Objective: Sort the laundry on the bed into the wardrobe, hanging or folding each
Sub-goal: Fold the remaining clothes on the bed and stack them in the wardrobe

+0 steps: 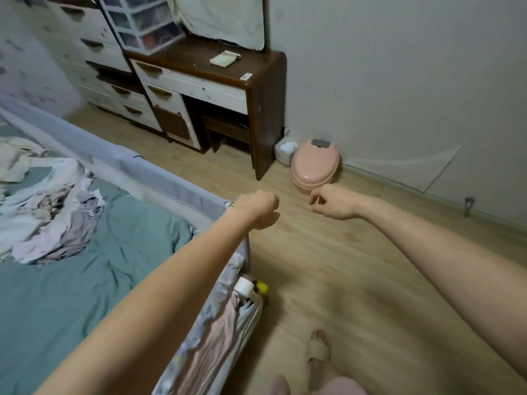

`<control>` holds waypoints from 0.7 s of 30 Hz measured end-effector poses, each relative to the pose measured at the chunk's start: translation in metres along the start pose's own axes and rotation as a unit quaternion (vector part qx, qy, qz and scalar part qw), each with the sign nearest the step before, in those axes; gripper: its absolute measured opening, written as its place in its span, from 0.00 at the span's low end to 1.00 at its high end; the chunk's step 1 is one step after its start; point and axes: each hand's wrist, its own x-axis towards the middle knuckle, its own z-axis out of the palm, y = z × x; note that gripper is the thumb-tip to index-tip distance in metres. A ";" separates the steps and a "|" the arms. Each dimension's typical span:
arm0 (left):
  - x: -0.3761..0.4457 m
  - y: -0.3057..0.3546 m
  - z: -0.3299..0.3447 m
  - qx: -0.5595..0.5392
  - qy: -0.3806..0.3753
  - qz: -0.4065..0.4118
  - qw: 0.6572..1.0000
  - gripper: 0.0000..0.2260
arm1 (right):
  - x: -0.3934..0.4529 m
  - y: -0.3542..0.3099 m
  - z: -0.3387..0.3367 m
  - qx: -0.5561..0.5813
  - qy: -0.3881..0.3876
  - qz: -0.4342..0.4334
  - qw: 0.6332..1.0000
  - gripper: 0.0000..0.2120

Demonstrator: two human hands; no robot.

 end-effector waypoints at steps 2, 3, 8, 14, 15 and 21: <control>0.043 -0.001 -0.014 -0.009 -0.041 -0.015 0.999 0.17 | 0.042 0.023 -0.024 -0.022 -0.013 -0.010 1.000 0.14; 0.054 -0.005 -0.017 -0.015 -0.051 -0.018 0.998 0.17 | 0.056 0.030 -0.029 -0.027 -0.021 -0.013 0.999 0.14; 0.127 -0.049 -0.036 -0.048 -0.066 -0.074 0.994 0.18 | 0.163 0.050 -0.065 -0.074 -0.065 -0.042 0.994 0.13; 0.209 -0.144 -0.052 -0.090 -0.052 -0.149 0.983 0.17 | 0.306 0.010 -0.095 -0.136 -0.068 -0.114 0.982 0.12; 0.219 -0.162 -0.058 -0.101 -0.045 -0.161 0.981 0.17 | 0.329 -0.002 -0.100 -0.141 -0.068 -0.124 0.980 0.12; 0.244 -0.275 -0.093 -0.161 0.002 -0.250 0.955 0.17 | 0.446 -0.093 -0.132 -0.191 -0.093 -0.227 0.950 0.12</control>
